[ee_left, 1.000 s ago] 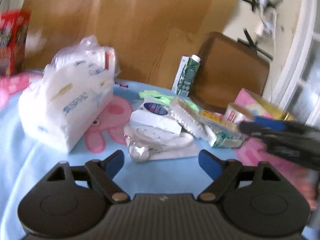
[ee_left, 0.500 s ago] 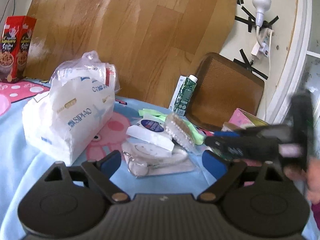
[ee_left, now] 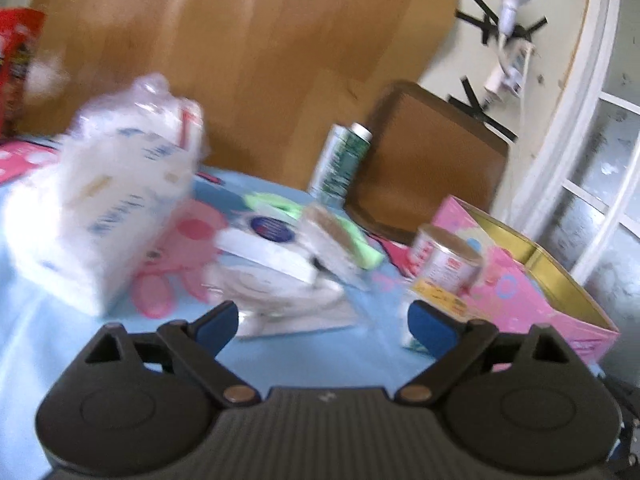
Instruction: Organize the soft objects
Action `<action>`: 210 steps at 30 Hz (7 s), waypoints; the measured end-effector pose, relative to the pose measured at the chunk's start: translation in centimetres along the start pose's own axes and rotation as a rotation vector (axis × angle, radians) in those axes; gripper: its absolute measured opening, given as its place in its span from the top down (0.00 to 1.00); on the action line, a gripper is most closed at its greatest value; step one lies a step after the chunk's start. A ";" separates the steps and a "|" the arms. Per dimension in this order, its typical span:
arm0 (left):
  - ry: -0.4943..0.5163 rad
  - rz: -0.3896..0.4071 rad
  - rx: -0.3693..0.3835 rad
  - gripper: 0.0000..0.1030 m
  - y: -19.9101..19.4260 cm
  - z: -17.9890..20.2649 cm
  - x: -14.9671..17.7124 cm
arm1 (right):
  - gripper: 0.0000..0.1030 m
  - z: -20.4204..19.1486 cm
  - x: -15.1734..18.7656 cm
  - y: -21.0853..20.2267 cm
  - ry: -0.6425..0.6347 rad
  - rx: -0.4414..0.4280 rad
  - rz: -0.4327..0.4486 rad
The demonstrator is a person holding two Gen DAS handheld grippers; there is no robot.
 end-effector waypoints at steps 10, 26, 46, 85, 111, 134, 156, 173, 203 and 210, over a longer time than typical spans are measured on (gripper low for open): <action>0.059 -0.191 0.080 0.31 9.0 6.5 -2.9 | 0.31 6.3 -1.6 4.7 0.322 0.013 -0.039; 0.081 -0.247 0.250 0.52 1.5 8.0 3.6 | 0.70 2.7 -0.7 0.7 0.232 -0.050 0.035; -0.014 -0.321 0.231 0.61 1.6 8.3 5.4 | 0.54 2.3 0.8 2.5 0.218 0.033 -0.070; 0.399 -0.102 0.259 0.40 6.5 25.3 1.9 | 0.42 17.5 4.7 -6.7 0.528 0.652 0.231; 0.144 -0.049 -0.276 0.32 0.6 0.9 2.7 | 0.38 1.5 -0.9 4.3 0.226 0.154 -0.093; 0.167 -0.016 -0.277 0.14 0.5 1.1 2.8 | 0.26 3.7 0.0 2.9 0.416 0.160 -0.008; 0.107 -0.001 -0.199 0.05 0.1 0.4 2.5 | 0.20 3.5 0.0 3.0 0.413 0.131 0.000; 0.019 0.018 -0.167 0.04 -0.3 -0.8 2.2 | 0.16 4.3 -2.1 6.6 0.341 0.186 -0.018; 0.013 0.018 -0.162 0.03 -0.3 -0.9 2.2 | 0.42 3.6 -1.0 5.7 0.252 -0.006 -0.112; 0.044 -0.049 -0.092 0.05 0.9 0.4 1.9 | 0.31 5.2 0.6 2.5 0.356 0.099 -0.012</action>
Point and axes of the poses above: each gripper's, at about its wrist camera, not at the fingertips, and y roughly the way its jaws point, z to its right, x to its underside, the point moved 4 cm from there along y, roughly the way its jaws point, and after that the axes turned 1 degree about -y, right-handed, at the moved point
